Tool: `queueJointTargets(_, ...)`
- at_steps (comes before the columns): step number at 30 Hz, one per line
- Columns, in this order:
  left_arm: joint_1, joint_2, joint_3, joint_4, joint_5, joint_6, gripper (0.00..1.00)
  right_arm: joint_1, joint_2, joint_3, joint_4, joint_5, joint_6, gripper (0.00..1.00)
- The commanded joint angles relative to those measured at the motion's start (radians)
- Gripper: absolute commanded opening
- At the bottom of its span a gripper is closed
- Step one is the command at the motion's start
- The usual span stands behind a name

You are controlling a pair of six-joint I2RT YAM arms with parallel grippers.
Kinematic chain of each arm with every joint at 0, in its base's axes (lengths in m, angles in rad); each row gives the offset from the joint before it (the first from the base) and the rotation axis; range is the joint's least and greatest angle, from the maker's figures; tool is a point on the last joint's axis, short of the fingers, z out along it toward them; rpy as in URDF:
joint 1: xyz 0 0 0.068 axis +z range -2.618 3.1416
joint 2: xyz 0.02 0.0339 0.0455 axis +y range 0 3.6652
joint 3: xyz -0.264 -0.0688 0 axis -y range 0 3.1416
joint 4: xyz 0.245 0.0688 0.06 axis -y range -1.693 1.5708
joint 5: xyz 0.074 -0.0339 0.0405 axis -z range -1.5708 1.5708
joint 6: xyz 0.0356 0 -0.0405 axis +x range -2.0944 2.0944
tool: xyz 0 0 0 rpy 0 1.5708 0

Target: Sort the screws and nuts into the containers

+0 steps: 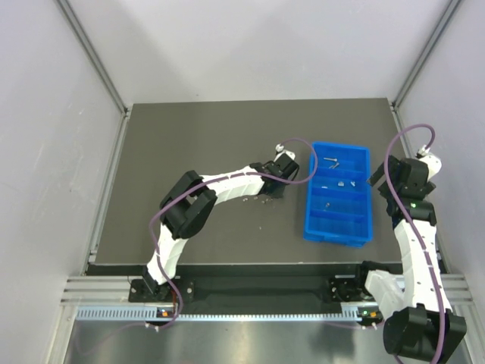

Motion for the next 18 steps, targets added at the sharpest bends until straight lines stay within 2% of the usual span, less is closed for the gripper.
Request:
queueJointTargets(1, -0.001, -0.014, 0.017, -0.034, 0.004, -0.016, 0.02, -0.001, -0.016, 0.033, 0.026, 0.025, -0.005, 1.00)
queueJointTargets(11, -0.043, -0.305, -0.021, 0.098, 0.189, -0.002, 0.01, -0.002, -0.031, 0.078, -0.004, 0.031, -0.002, 1.00)
queueJointTargets(18, -0.149, -0.347, -0.038, 0.182, 0.422, 0.009, 0.01, -0.002, -0.106, 0.099, -0.062, 0.022, 0.024, 1.00)
